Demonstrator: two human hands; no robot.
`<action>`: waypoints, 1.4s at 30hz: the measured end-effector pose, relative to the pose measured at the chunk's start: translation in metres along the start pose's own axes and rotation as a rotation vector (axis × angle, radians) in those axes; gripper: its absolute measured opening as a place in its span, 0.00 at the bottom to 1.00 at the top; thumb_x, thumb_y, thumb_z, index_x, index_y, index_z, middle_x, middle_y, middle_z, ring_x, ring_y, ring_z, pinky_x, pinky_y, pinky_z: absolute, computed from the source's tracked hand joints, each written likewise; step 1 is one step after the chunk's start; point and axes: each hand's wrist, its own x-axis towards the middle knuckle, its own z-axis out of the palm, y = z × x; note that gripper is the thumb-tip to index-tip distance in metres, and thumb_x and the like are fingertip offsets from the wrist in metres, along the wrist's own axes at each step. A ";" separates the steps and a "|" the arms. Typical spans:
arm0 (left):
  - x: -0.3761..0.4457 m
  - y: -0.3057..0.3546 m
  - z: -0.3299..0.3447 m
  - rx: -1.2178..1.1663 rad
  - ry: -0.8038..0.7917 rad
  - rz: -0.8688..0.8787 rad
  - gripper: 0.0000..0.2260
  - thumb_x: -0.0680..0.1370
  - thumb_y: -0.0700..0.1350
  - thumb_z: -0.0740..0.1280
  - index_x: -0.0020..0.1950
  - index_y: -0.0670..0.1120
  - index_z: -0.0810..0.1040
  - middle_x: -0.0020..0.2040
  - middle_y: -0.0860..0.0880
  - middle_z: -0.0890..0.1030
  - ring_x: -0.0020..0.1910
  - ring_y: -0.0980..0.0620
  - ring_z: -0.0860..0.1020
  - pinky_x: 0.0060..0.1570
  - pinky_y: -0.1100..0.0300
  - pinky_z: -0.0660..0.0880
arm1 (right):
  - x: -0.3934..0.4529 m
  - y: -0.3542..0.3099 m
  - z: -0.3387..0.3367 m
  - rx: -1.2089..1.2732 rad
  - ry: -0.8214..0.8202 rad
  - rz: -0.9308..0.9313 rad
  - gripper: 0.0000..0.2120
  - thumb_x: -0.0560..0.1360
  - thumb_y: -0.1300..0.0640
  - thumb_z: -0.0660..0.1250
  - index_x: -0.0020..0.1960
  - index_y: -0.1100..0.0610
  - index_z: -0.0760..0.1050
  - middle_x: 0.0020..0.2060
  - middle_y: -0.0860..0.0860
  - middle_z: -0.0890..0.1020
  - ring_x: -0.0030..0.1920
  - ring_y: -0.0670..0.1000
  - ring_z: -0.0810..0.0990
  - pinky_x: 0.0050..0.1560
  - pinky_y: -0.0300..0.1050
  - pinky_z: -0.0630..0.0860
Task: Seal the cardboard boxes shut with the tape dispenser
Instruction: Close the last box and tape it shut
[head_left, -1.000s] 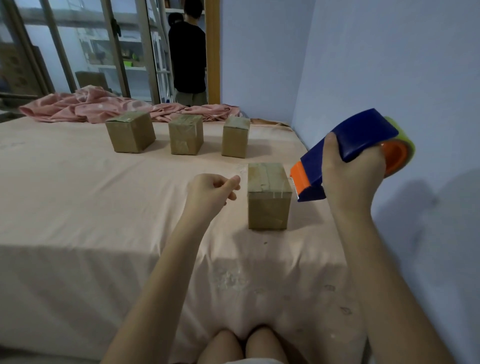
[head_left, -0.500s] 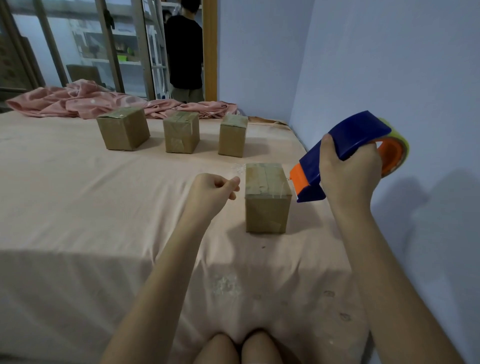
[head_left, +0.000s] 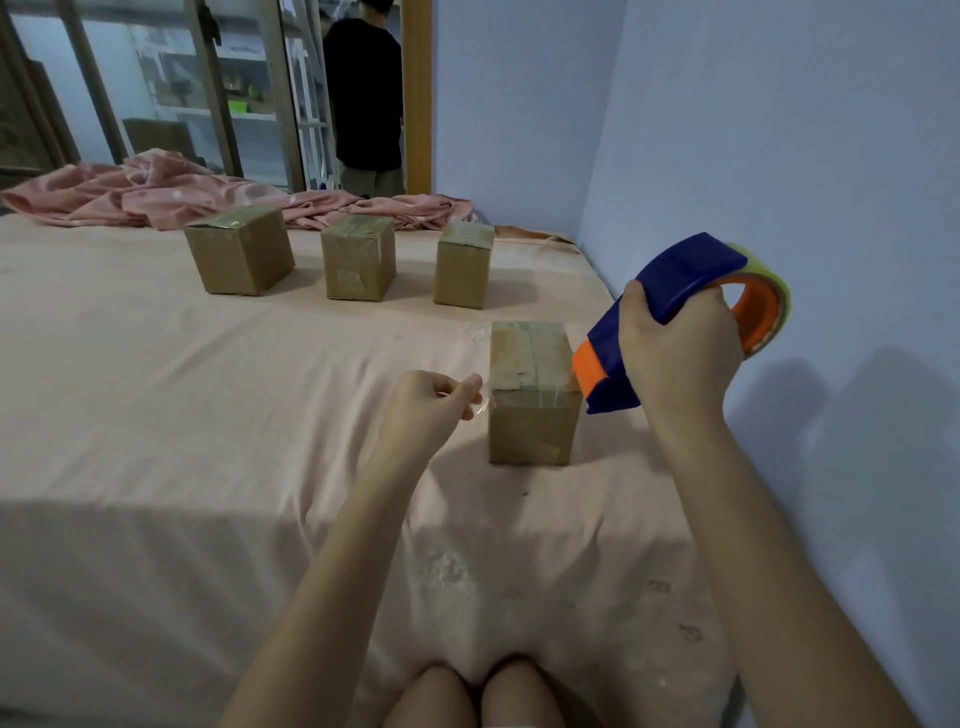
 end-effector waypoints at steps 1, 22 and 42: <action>-0.002 -0.001 0.003 -0.011 0.004 -0.003 0.16 0.78 0.51 0.66 0.31 0.49 0.79 0.23 0.56 0.76 0.21 0.65 0.71 0.29 0.62 0.65 | 0.000 -0.001 0.001 -0.005 -0.005 -0.003 0.09 0.75 0.52 0.66 0.50 0.57 0.70 0.40 0.48 0.76 0.40 0.48 0.75 0.33 0.32 0.65; -0.062 0.003 0.067 -0.439 0.109 0.132 0.26 0.80 0.53 0.54 0.77 0.52 0.53 0.68 0.68 0.60 0.62 0.81 0.59 0.56 0.82 0.60 | -0.002 -0.007 0.008 -0.022 0.004 -0.038 0.15 0.75 0.52 0.67 0.57 0.59 0.71 0.42 0.47 0.74 0.41 0.46 0.73 0.33 0.34 0.65; -0.043 0.027 0.058 1.031 0.046 0.722 0.22 0.80 0.39 0.60 0.73 0.36 0.62 0.71 0.39 0.68 0.72 0.43 0.65 0.71 0.53 0.59 | -0.003 0.015 0.007 0.204 0.055 0.158 0.09 0.75 0.52 0.66 0.51 0.55 0.71 0.42 0.48 0.80 0.41 0.46 0.79 0.37 0.36 0.75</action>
